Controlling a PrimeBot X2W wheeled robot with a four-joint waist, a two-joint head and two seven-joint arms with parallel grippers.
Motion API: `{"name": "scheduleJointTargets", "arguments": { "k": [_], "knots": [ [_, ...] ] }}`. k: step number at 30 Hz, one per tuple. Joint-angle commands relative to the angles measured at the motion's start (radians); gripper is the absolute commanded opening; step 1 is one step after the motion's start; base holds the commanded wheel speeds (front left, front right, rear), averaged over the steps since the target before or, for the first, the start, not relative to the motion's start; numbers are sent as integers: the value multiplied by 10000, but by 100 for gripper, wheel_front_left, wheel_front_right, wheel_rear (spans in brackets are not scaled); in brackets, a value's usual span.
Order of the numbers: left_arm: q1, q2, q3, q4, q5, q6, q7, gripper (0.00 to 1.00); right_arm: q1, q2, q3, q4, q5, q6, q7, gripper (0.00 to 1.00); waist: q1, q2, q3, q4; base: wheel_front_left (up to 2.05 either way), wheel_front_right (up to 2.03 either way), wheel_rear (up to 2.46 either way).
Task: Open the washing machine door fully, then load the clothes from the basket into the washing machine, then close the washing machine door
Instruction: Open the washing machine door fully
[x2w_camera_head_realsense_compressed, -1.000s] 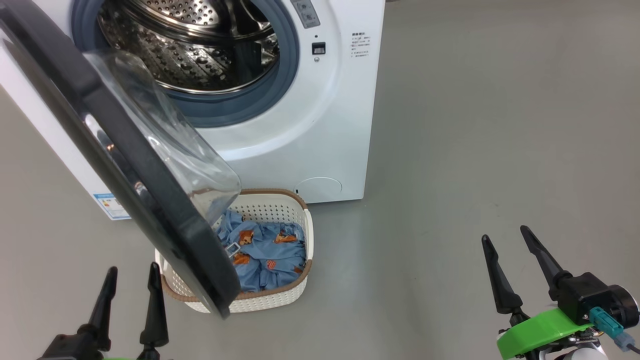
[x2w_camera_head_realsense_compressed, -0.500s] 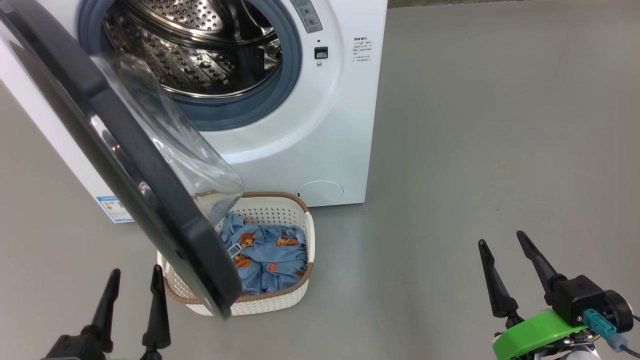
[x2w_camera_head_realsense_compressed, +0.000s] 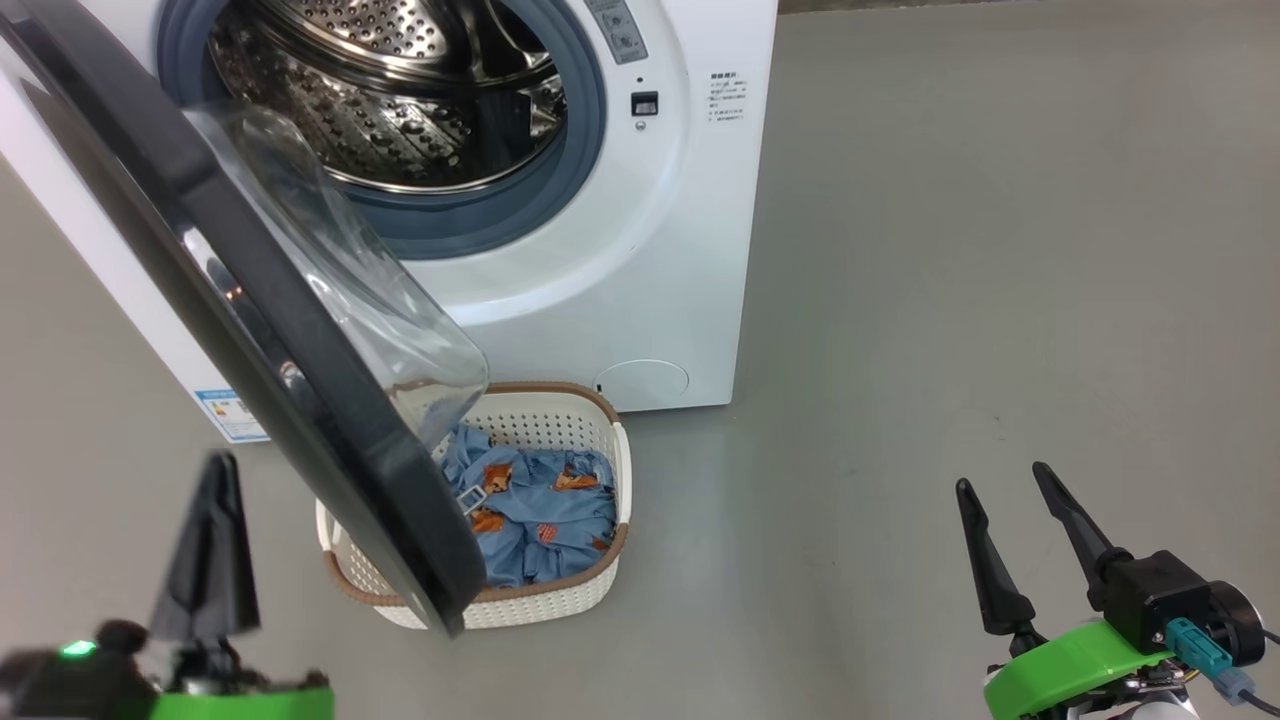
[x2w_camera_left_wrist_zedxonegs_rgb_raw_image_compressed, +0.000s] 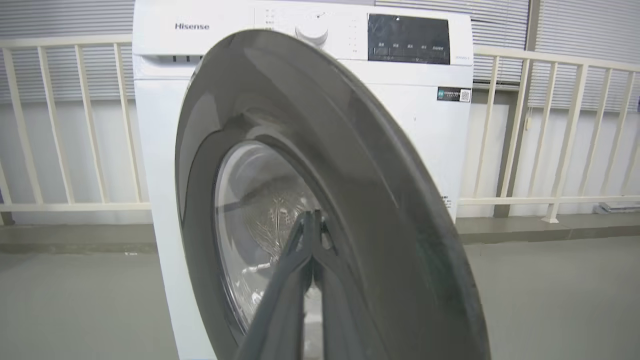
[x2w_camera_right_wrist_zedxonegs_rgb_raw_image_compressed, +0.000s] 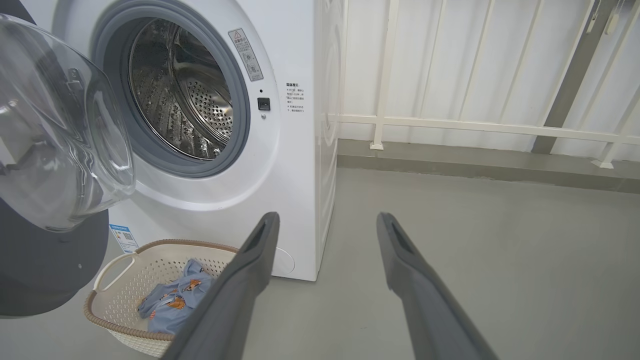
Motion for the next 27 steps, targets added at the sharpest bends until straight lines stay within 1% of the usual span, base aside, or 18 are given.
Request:
{"name": "scheduleJointTargets", "arguments": {
  "k": [1, 2, 8, 12, 14, 21, 27],
  "knots": [
    [-591, 158, 377, -822, 149, 34, -53, 0, 5, -15, 242, -239, 25, 62, -89, 100, 0, 0, -2, 6, 0, 0, 0],
    [-591, 158, 377, -822, 149, 34, -53, 0, 5, -15, 242, -239, 25, 62, -89, 100, 0, 0, -2, 6, 0, 0, 0],
    [-1166, 158, 206, -3005, 405, -114, -53, 0, 17, -26, 222, -193, 29, 62, -89, 100, 0, 0, -34, -11, 0, 0, 0],
    [-1514, 158, -306, -4181, 700, -261, -53, 0, 6, -30, 216, -173, 33, 62, -89, 100, 0, 0, -50, -33, 0, 0, 0],
    [-1564, 158, -694, -4484, 822, -305, -53, 0, 14, -27, 200, -157, 29, 62, -89, 100, 0, 0, -52, -31, 0, 0, 0],
    [-1575, 158, -2280, -4634, 868, -372, -53, 0, 15, -32, 215, -122, -28, 62, -89, 100, 0, 0, -60, -15, 0, 0, 0],
    [-1298, 158, -3655, -3861, 698, -389, -53, 0, -11, -24, 202, -77, -32, 62, -89, 100, 0, 0, -51, -1, 0, 0, 0]
  ]
}}
